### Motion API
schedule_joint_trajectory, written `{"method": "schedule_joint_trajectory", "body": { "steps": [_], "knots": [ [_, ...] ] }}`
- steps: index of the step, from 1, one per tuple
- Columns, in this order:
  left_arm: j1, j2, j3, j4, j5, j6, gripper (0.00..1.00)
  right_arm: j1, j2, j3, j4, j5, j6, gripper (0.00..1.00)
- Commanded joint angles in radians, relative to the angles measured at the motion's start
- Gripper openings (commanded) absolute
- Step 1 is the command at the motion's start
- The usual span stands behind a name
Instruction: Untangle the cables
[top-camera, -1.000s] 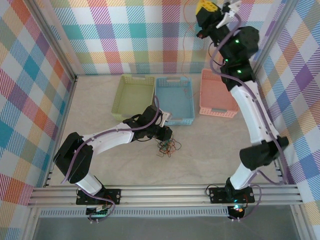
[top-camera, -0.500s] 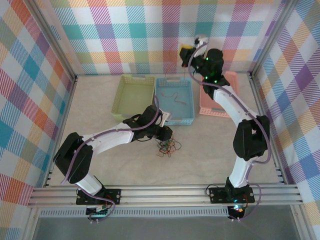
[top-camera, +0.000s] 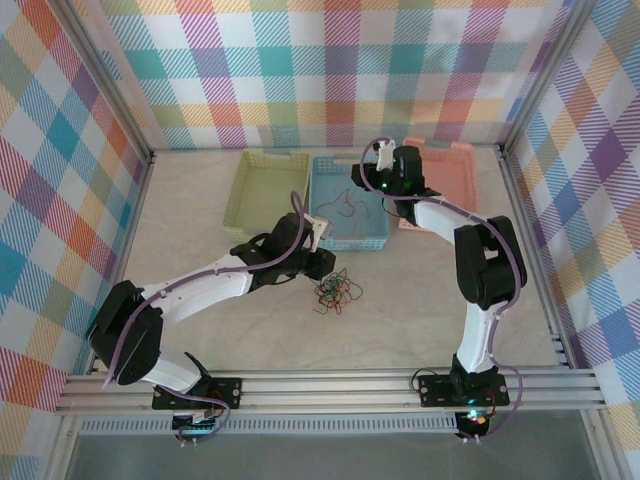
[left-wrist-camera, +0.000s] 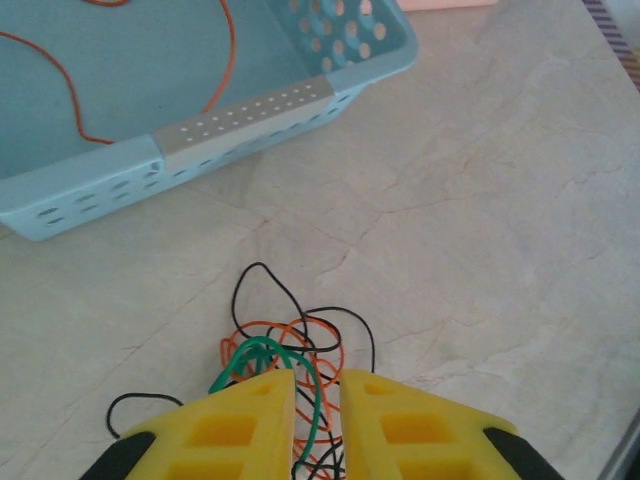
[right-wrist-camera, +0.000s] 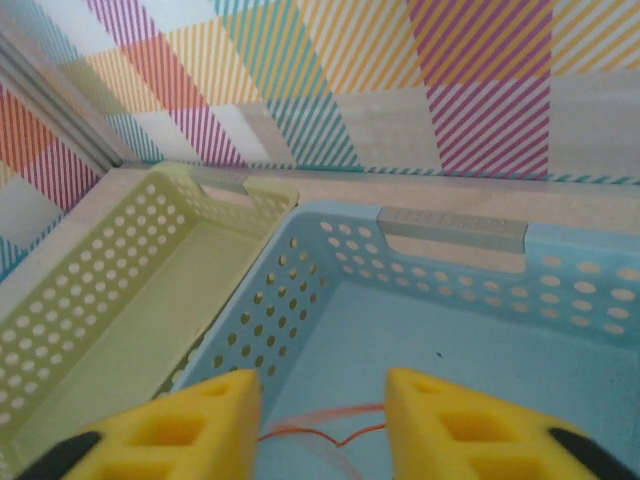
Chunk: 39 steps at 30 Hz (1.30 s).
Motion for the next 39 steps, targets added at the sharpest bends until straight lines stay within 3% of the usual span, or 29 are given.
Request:
{"method": "schedule_joint_trajectory", "body": {
  "steps": [1, 5, 8, 11, 16, 20, 27, 31, 36, 39],
  "knots": [
    [-0.015, -0.037, -0.014, 0.029, -0.050, -0.005, 0.23, 0.000, -0.029, 0.023, -0.078, -0.042, -0.040, 0.46],
    [-0.014, -0.035, -0.014, 0.030, -0.056, -0.007, 0.24, 0.002, -0.110, -0.018, -0.111, 0.005, -0.039, 0.54],
    [-0.015, -0.033, -0.014, 0.028, -0.059, -0.010, 0.26, 0.002, -0.204, -0.093, -0.083, -0.004, -0.055, 0.53],
    [-0.015, -0.030, -0.008, 0.023, -0.049, -0.012, 0.29, 0.006, -0.328, -0.223, -0.015, -0.046, -0.058, 0.52],
    [-0.014, -0.023, 0.026, -0.045, -0.031, -0.023, 0.41, 0.052, -0.561, -0.537, 0.267, -0.072, -0.114, 0.51],
    [-0.012, -0.005, 0.066, -0.100, -0.027, -0.049, 0.46, 0.137, -0.663, -0.657, 0.269, -0.028, -0.173, 0.51],
    [-0.011, 0.014, 0.076, -0.218, 0.015, -0.072, 0.50, 0.245, -0.713, -0.767, 0.282, 0.032, -0.090, 0.49],
    [-0.012, 0.040, 0.065, -0.244, 0.071, -0.097, 0.58, 0.263, -0.696, -0.812, 0.336, 0.062, -0.054, 0.49],
    [-0.013, 0.106, 0.083, -0.304, 0.087, -0.094, 0.61, 0.263, -0.667, -0.896, 0.420, 0.312, -0.006, 0.49],
    [-0.014, 0.156, 0.099, -0.324, 0.139, -0.090, 0.62, 0.263, -0.639, -0.907, 0.438, 0.373, 0.014, 0.48]
  ]
}}
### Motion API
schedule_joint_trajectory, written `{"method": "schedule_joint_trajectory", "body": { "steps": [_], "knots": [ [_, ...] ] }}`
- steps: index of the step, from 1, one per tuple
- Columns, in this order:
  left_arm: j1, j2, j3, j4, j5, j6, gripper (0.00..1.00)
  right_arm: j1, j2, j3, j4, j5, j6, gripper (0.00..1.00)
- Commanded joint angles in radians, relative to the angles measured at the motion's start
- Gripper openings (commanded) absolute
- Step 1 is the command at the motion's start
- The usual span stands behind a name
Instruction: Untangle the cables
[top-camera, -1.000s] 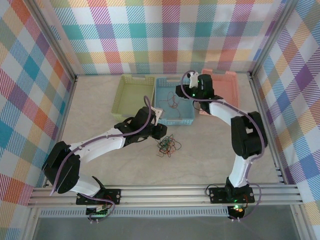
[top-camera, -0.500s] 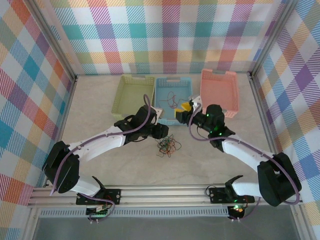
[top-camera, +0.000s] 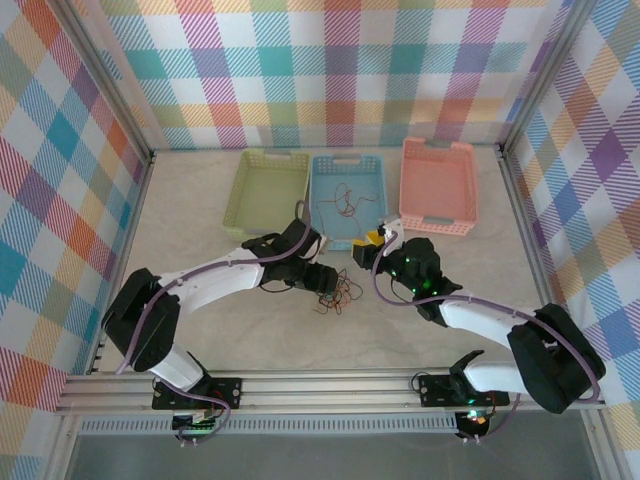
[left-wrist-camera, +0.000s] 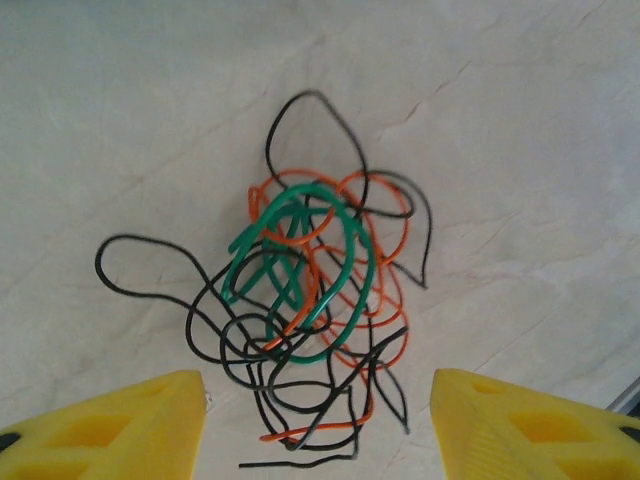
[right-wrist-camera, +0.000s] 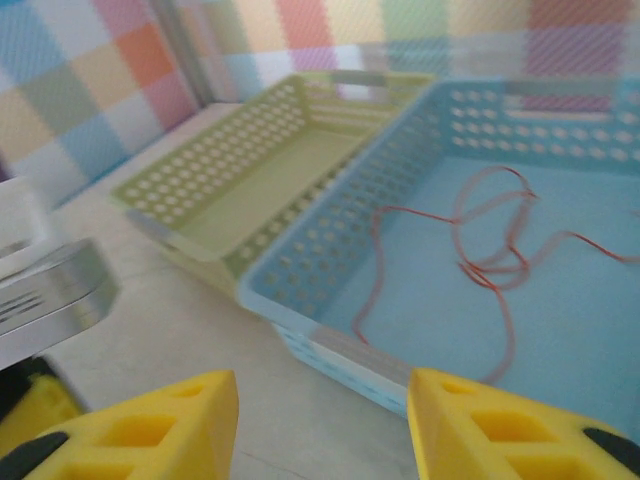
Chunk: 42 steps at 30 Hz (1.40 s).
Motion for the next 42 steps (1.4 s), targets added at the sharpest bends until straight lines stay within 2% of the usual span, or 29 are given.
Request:
{"method": "schedule_joint_trajectory", "body": {
  "steps": [1, 5, 12, 16, 18, 21, 24, 26, 33, 38, 42],
  "knots": [
    [-0.015, 0.050, 0.038, -0.055, 0.075, -0.007, 0.62, 0.001, 0.031, -0.017, 0.092, 0.137, 0.049, 0.48],
    [-0.025, 0.135, 0.081, -0.085, 0.096, 0.005, 0.62, 0.001, 0.035, -0.030, 0.105, 0.196, 0.067, 0.48],
    [-0.048, 0.242, 0.182, -0.152, 0.083, 0.030, 0.61, -0.001, 0.036, -0.032, 0.105, 0.201, 0.063, 0.48],
    [-0.053, 0.261, 0.195, -0.179, 0.053, 0.047, 0.48, -0.001, 0.032, -0.032, 0.101, 0.203, 0.058, 0.47],
    [-0.052, 0.245, 0.176, -0.182, 0.026, 0.052, 0.37, -0.001, 0.027, -0.032, 0.097, 0.196, 0.055, 0.45],
    [-0.053, 0.196, 0.138, -0.184, -0.021, 0.059, 0.16, -0.001, 0.024, -0.032, 0.095, 0.185, 0.046, 0.42],
    [-0.048, 0.133, 0.081, -0.168, -0.061, 0.058, 0.04, -0.001, 0.029, -0.032, 0.100, 0.172, 0.041, 0.40],
    [-0.037, 0.083, 0.033, -0.152, -0.067, 0.056, 0.00, -0.001, 0.034, -0.022, 0.095, 0.129, 0.021, 0.38],
    [-0.002, -0.070, -0.072, -0.144, -0.142, 0.057, 0.00, 0.000, 0.064, 0.059, -0.012, -0.160, -0.133, 0.39],
    [0.006, -0.122, -0.115, -0.134, -0.187, 0.054, 0.00, 0.009, 0.094, 0.153, -0.179, -0.400, -0.250, 0.42],
    [0.017, -0.143, -0.130, -0.117, -0.185, 0.051, 0.00, 0.017, 0.083, 0.194, -0.307, -0.443, -0.338, 0.43]
  ]
}}
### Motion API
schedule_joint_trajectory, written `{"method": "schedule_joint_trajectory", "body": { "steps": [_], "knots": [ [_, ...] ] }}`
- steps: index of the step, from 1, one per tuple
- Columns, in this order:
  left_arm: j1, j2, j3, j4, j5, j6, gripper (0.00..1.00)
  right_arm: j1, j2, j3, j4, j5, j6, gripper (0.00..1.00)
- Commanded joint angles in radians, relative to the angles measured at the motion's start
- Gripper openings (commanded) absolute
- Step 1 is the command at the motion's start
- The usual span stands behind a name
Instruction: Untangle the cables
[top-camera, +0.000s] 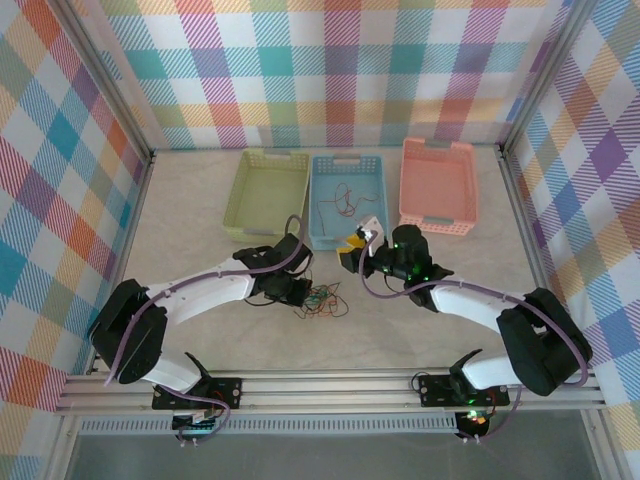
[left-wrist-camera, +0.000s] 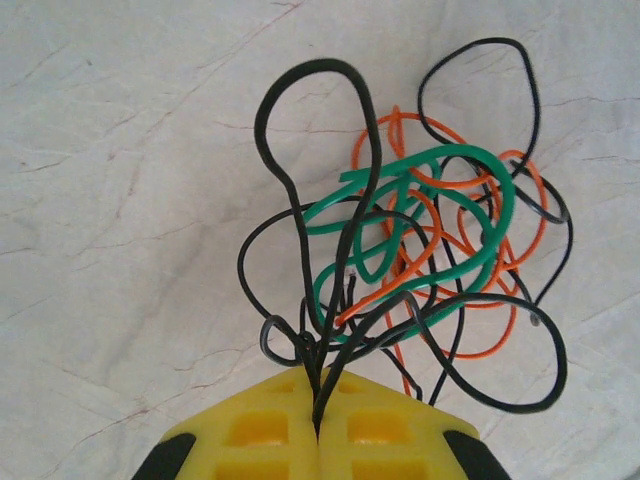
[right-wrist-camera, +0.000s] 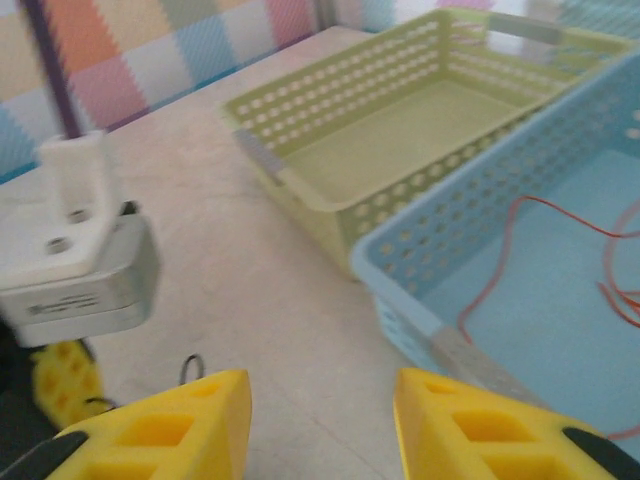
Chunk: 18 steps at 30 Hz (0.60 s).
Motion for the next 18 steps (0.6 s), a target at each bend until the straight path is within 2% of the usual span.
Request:
{"method": "schedule_joint_trajectory", "body": {
  "steps": [1, 8, 13, 18],
  "knots": [
    [0.018, -0.037, -0.019, 0.018, -0.025, -0.002, 0.00, 0.010, -0.003, 0.049, -0.151, -0.129, -0.131, 0.43],
    [0.029, -0.042, -0.031, 0.038, -0.003, -0.010, 0.00, 0.034, 0.096, 0.122, -0.327, -0.304, -0.289, 0.45],
    [0.030, -0.030, -0.031, 0.039, 0.015, -0.010, 0.00, 0.054, 0.106, 0.106, -0.369, -0.318, -0.340, 0.46],
    [0.030, -0.022, -0.027, 0.035, 0.026, -0.008, 0.00, 0.091, 0.129, 0.107, -0.430, -0.274, -0.388, 0.47]
  ]
}}
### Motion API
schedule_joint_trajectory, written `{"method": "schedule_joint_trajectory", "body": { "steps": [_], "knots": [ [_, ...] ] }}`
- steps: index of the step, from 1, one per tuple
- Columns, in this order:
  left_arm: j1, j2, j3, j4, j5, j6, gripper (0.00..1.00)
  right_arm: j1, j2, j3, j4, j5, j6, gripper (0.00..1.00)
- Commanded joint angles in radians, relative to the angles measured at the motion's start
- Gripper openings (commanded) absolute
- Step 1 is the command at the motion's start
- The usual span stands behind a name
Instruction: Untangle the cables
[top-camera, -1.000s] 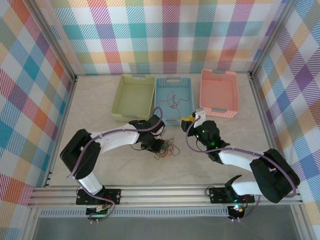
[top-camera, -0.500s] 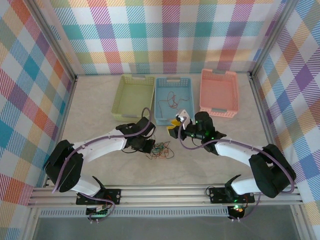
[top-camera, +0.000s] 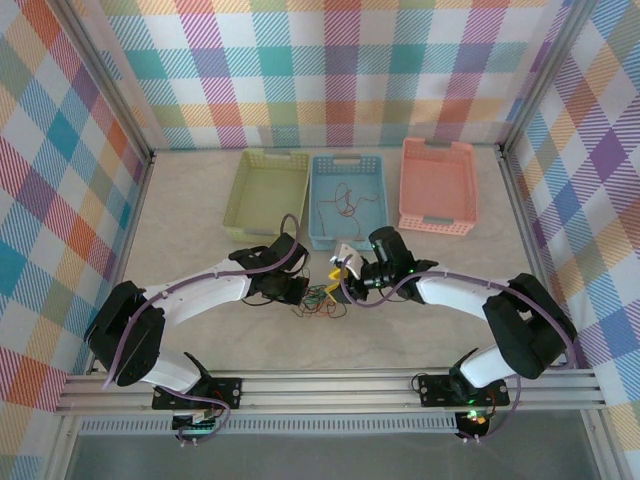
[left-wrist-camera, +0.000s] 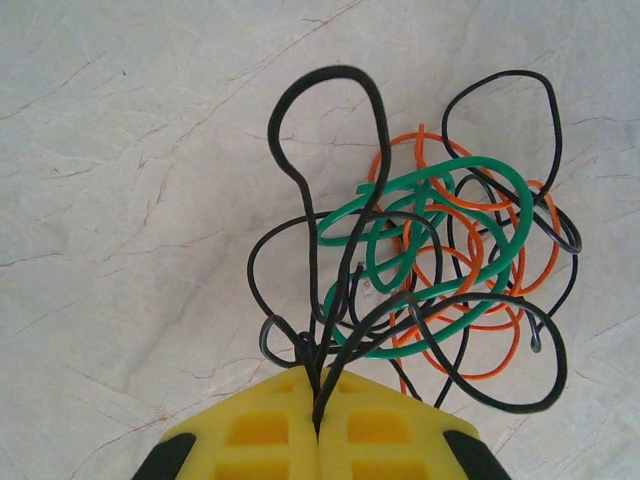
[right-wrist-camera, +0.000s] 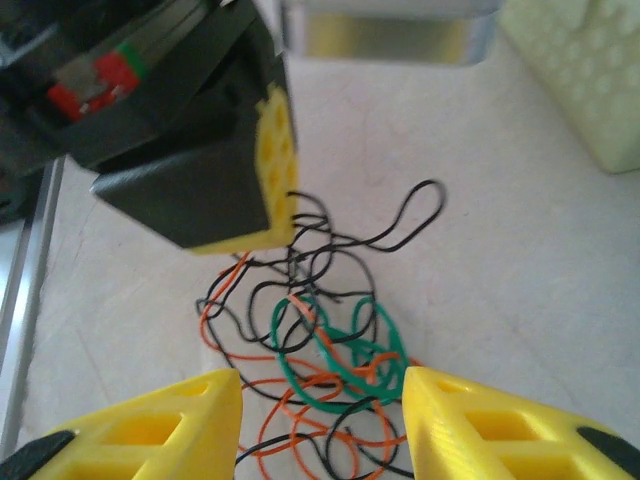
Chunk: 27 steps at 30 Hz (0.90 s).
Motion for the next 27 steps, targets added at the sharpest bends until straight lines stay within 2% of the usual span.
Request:
{"method": "schedule_joint_trajectory", "body": {
  "steps": [1, 6, 11, 15, 20, 24, 27],
  "knots": [
    [0.008, -0.008, -0.006, 0.005, 0.019, -0.007, 0.00, 0.017, 0.027, 0.010, -0.072, -0.013, -0.073, 0.48],
    [0.008, -0.020, -0.013, 0.011, 0.016, -0.008, 0.00, 0.019, 0.060, 0.017, -0.078, 0.092, -0.077, 0.47],
    [0.009, -0.020, -0.014, 0.012, 0.016, -0.009, 0.00, 0.026, 0.098, 0.039, -0.103, 0.086, -0.080, 0.45],
    [0.008, -0.015, -0.011, 0.011, 0.019, -0.007, 0.00, 0.029, 0.117, 0.046, -0.104, 0.118, -0.074, 0.39],
    [0.008, -0.013, -0.008, 0.009, 0.022, -0.005, 0.00, 0.033, 0.116, 0.042, -0.084, 0.123, -0.066, 0.29],
    [0.008, -0.011, -0.009, 0.009, 0.023, -0.006, 0.00, 0.034, 0.102, 0.029, -0.060, 0.132, -0.064, 0.11],
    [0.009, -0.011, -0.008, 0.009, 0.023, -0.006, 0.00, 0.034, 0.104, 0.034, -0.068, 0.125, -0.067, 0.02]
  ]
}}
